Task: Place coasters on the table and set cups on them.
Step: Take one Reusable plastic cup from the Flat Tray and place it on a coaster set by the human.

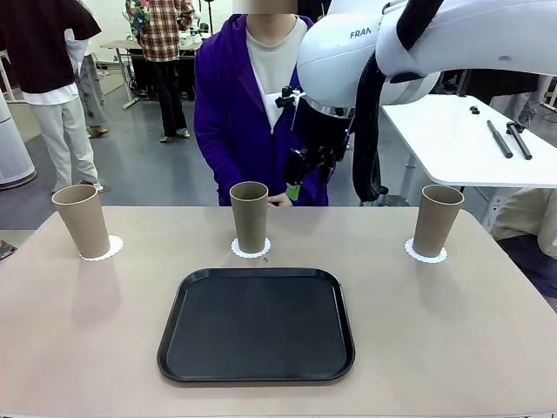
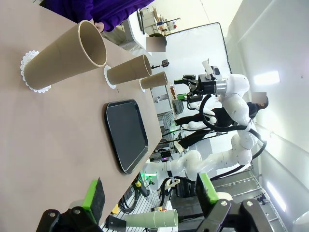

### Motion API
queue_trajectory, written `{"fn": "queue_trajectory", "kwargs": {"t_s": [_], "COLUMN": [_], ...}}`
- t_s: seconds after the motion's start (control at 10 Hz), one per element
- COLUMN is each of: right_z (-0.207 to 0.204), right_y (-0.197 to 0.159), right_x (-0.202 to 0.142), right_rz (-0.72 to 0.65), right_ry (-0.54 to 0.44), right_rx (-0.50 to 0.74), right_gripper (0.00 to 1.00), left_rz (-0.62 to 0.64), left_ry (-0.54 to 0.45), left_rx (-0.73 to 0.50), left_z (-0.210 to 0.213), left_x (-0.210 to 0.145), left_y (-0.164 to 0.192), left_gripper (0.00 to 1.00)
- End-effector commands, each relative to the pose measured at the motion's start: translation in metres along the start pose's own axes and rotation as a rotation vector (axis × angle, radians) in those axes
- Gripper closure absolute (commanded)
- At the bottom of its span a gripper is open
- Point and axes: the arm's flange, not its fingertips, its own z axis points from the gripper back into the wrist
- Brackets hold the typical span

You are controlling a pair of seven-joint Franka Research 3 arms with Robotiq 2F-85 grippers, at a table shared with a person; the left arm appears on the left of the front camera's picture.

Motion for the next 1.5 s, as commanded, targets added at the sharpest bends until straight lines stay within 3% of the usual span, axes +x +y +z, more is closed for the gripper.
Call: {"fn": "queue_trajectory", "kwargs": {"t_s": [0.0,1.1,1.2,1.4], "right_z": [0.003,0.005,0.013,0.022], "right_y": [0.002,0.001,0.003,-0.031], "right_x": [0.003,0.005,-0.018,-0.075], "right_rz": [0.011,0.006,-0.042,-0.253], "right_ry": [-0.047,-0.035,-0.006,0.013], "right_rx": [-0.015,-0.01,-0.043,-0.051], "right_gripper": [0.0,0.0,0.0,0.0], "left_rz": [-0.01,-0.01,-0.01,-0.01], "left_ry": [0.0,0.0,0.0,0.0], "left_rx": [-0.002,-0.002,-0.002,-0.002], "left_z": [0.002,0.002,0.002,0.002], "left_x": [-0.002,-0.002,-0.002,-0.002], "left_y": [-0.002,-0.002,-0.002,-0.002], "left_gripper": [0.0,0.0,0.0,0.0]}}
